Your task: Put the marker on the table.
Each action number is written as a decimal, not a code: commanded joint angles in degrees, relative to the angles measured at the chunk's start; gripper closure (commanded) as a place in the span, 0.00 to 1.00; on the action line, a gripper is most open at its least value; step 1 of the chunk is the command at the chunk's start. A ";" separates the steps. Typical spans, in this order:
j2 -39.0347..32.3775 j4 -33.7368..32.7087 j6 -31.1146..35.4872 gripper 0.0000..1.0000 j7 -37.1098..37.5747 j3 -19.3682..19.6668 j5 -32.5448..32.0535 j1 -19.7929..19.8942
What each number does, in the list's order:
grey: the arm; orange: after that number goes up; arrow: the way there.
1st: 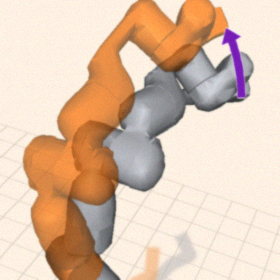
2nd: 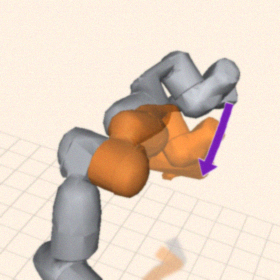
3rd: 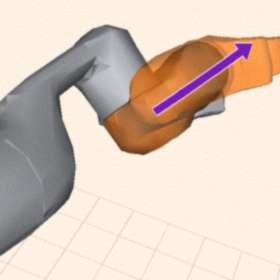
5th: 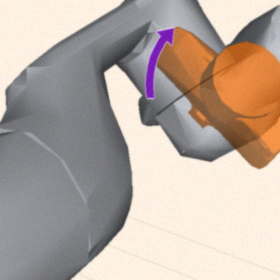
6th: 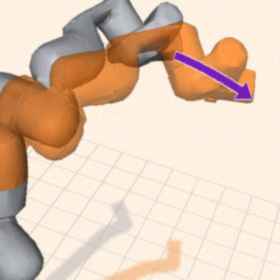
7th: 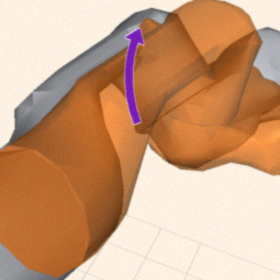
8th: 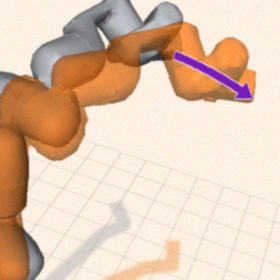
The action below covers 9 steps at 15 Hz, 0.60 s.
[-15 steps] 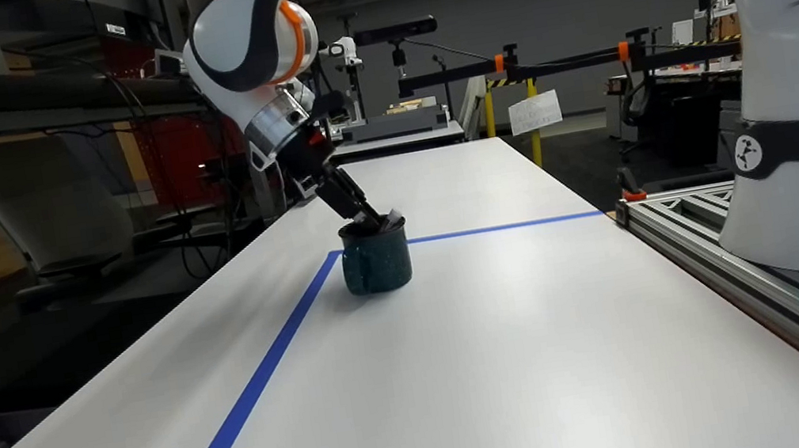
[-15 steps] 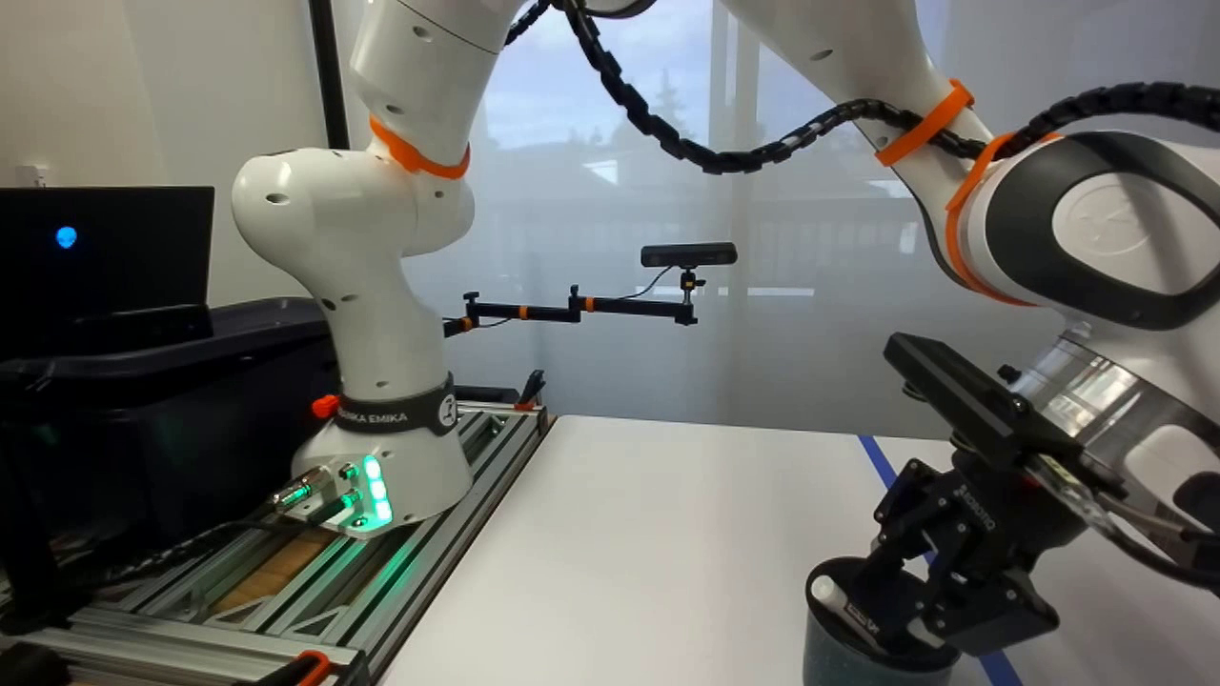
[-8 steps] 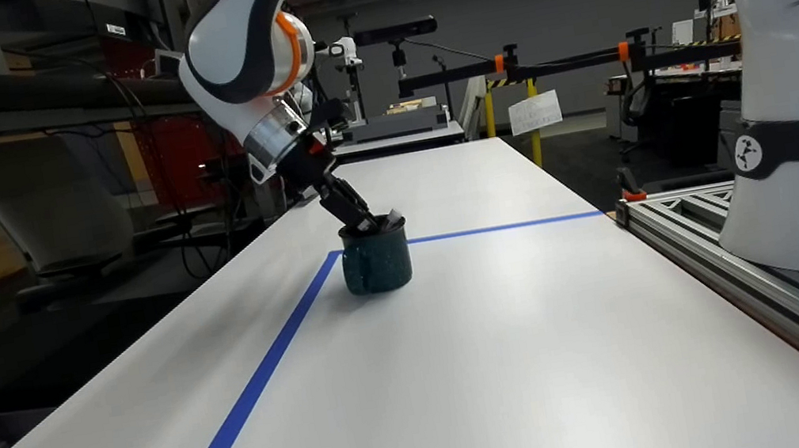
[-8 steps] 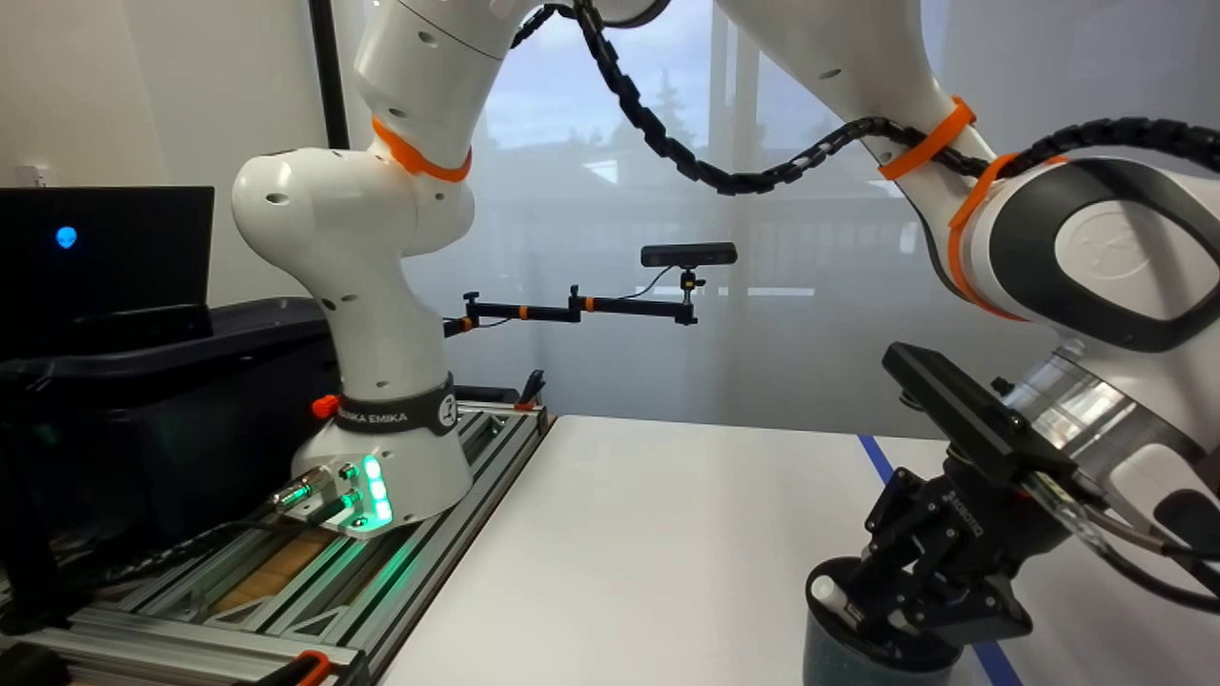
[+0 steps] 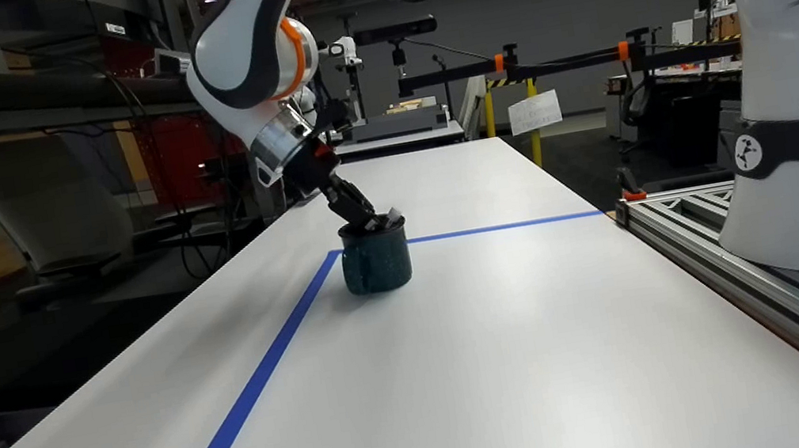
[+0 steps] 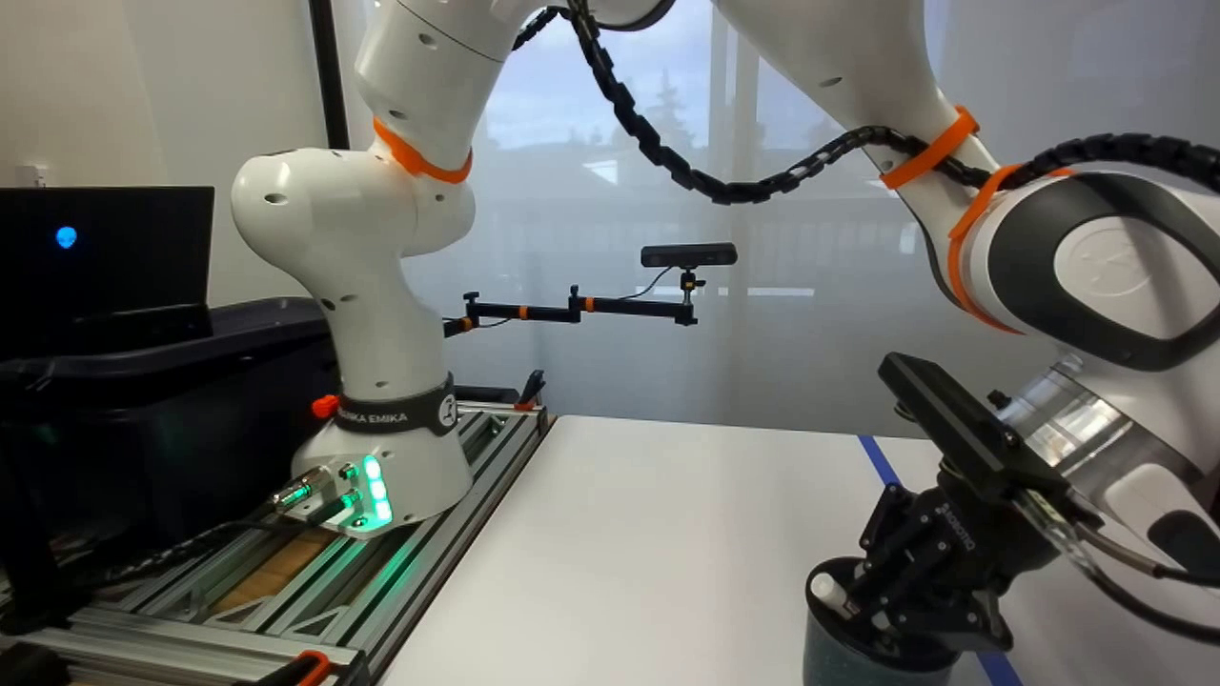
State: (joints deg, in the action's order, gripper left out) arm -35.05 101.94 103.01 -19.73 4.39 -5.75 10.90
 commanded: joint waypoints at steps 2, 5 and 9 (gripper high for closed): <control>6.95 3.44 -1.88 0.95 2.28 -0.43 -1.20 -1.65; 11.18 4.90 -3.66 0.95 4.56 -0.76 -2.42 -3.74; 13.59 5.74 -2.26 0.95 12.08 -1.07 -9.11 -8.59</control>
State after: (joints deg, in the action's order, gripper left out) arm -24.43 105.09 99.89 -12.26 3.72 -10.20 5.49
